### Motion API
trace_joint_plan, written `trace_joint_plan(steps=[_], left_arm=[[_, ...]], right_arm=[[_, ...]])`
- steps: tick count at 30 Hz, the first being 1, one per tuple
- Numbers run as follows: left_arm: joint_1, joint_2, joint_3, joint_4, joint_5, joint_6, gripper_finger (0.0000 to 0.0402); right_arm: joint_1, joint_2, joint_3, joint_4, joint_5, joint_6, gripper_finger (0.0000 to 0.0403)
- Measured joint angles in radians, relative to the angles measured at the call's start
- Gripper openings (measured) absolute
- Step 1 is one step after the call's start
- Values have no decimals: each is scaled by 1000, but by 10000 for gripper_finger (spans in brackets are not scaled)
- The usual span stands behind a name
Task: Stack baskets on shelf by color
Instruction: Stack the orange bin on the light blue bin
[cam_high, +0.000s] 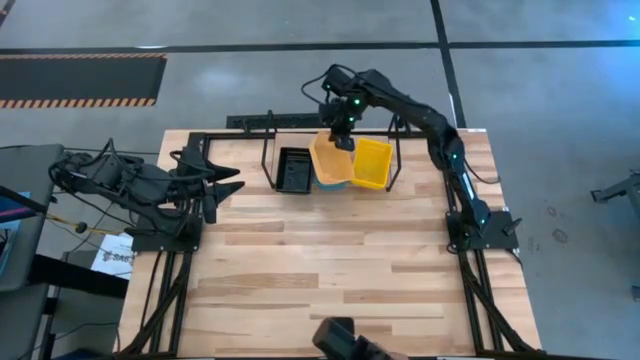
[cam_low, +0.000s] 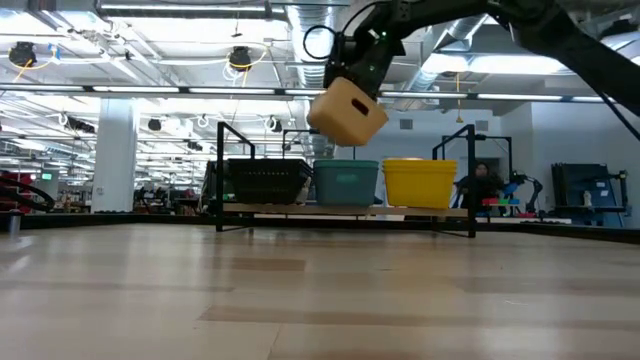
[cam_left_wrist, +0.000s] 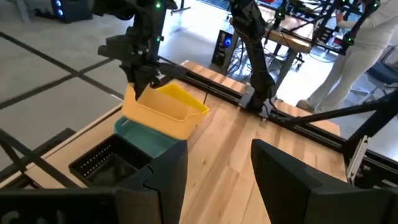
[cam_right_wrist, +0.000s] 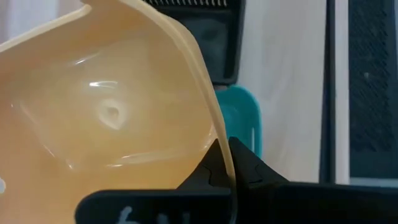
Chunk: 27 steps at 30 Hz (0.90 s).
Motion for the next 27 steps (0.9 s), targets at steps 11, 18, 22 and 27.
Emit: trace_joint_plan(steps=[11, 18, 22, 27], left_arm=[[0, 8, 0, -17, -23, 2, 164], [0, 8, 0, -23, -23, 0, 164], [0, 8, 0, -25, -23, -1, 164], [0, 7, 0, -31, -23, -6, 164]], right_arm=[[10, 0, 1, 2, 217, 59, 1], [12, 20, -7, -16, 252, 102, 1], [10, 44, -10, -53, 248, 117, 1], [10, 86, -9, -76, 247, 126, 1]])
